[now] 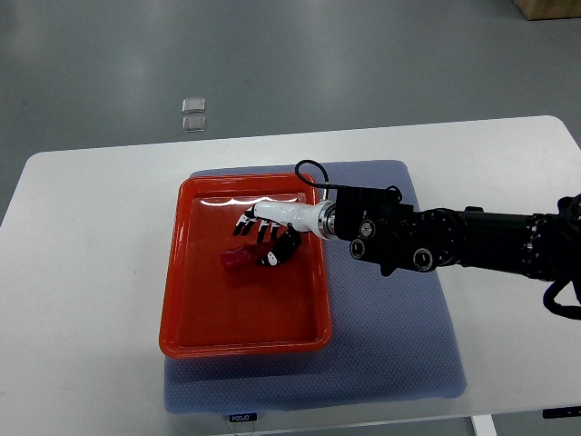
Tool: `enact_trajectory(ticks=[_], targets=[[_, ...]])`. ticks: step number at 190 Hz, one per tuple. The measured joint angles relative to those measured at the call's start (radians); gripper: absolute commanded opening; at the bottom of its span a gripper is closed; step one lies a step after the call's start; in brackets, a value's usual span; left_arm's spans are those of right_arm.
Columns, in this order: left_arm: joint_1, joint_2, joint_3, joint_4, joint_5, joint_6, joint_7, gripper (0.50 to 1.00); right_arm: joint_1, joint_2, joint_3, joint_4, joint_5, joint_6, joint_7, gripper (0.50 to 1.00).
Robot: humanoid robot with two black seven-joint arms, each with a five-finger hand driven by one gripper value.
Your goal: Place red pepper on red tray
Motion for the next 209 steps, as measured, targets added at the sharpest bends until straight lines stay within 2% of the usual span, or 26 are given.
enact_trajectory(ticks=[30, 55, 81, 109, 128, 159, 180, 209], targets=[[0.0, 0.0, -0.001, 0.0, 0.0, 0.0, 0.0, 1.0, 0.013, 0.0, 0.017, 0.003, 0.015, 0.0, 0.0, 0.785], [0.0, 0.0, -0.002, 0.001, 0.0, 0.0, 0.0, 1.0, 0.031, -0.003, 0.121, 0.009, 0.034, 0.002, 0.002, 0.787], [0.0, 0.0, -0.002, 0.001, 0.0, 0.0, 0.0, 1.0, 0.015, -0.073, 0.288, 0.013, 0.096, 0.0, 0.02, 0.787], [0.0, 0.0, 0.0, 0.001, 0.0, 0.0, 0.0, 1.0, -0.122, -0.159, 0.575, 0.014, 0.194, -0.005, 0.044, 0.791], [0.0, 0.0, 0.001, 0.0, 0.0, 0.0, 0.0, 1.0, -0.263, -0.173, 0.846, 0.014, 0.273, 0.006, 0.056, 0.852], [0.0, 0.0, 0.001, -0.004, 0.0, 0.0, 0.0, 1.0, -0.47, -0.139, 1.191, 0.015, 0.468, 0.102, 0.061, 0.862], [0.0, 0.0, 0.001, -0.005, 0.0, -0.001, 0.0, 1.0, -0.547, -0.11, 1.274, 0.014, 0.578, 0.151, 0.082, 0.897], [0.0, 0.0, 0.001, -0.005, 0.0, 0.0, 0.0, 1.0, -0.585, -0.094, 1.296, 0.011, 0.647, 0.17, 0.131, 0.909]])
